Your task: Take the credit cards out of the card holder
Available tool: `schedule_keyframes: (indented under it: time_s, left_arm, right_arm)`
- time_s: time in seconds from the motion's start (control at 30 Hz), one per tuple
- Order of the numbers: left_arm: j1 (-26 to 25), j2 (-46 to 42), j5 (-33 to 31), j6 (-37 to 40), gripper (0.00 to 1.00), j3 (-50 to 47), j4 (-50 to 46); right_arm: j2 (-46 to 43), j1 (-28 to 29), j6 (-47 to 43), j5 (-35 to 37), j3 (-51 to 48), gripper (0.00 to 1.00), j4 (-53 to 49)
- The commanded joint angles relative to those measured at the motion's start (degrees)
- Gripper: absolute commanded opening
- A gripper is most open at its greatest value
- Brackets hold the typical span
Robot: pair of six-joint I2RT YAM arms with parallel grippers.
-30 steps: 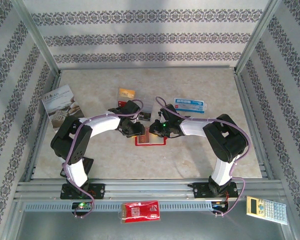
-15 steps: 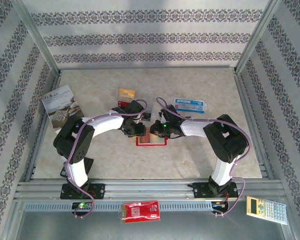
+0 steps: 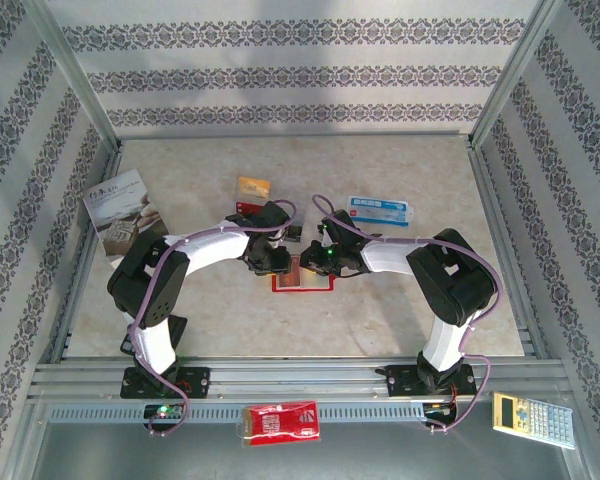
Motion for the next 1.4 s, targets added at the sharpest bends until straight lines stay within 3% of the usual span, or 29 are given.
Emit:
schedule_keyframes:
  time_s: [0.0, 0.37, 0.73, 1.37]
  left_arm:
    - [-0.87, 0.97, 1.53, -0.24, 0.32, 0.93, 0.63]
    - [-0.95, 4.19, -0.46, -0.48, 0.40, 0.44, -1.23]
    - [-0.94, 6.52, -3.36, -1.06, 0.23, 0.17, -3.77]
    - [-0.94, 7.20, -3.33, -1.01, 0.15, -0.17, -3.77]
  right_arm:
    - [-1.21, -0.29, 1.01, 0.80, -0.96, 0.16, 0.86]
    - [-0.85, -0.35, 1.15, 0.71, -1.58, 0.16, 1.57]
    - [-3.93, -0.74, 0.00, 0.41, -2.56, 0.16, 2.10]
    - [-0.69, -0.19, -0.48, -1.75, -1.95, 0.15, 1.66]
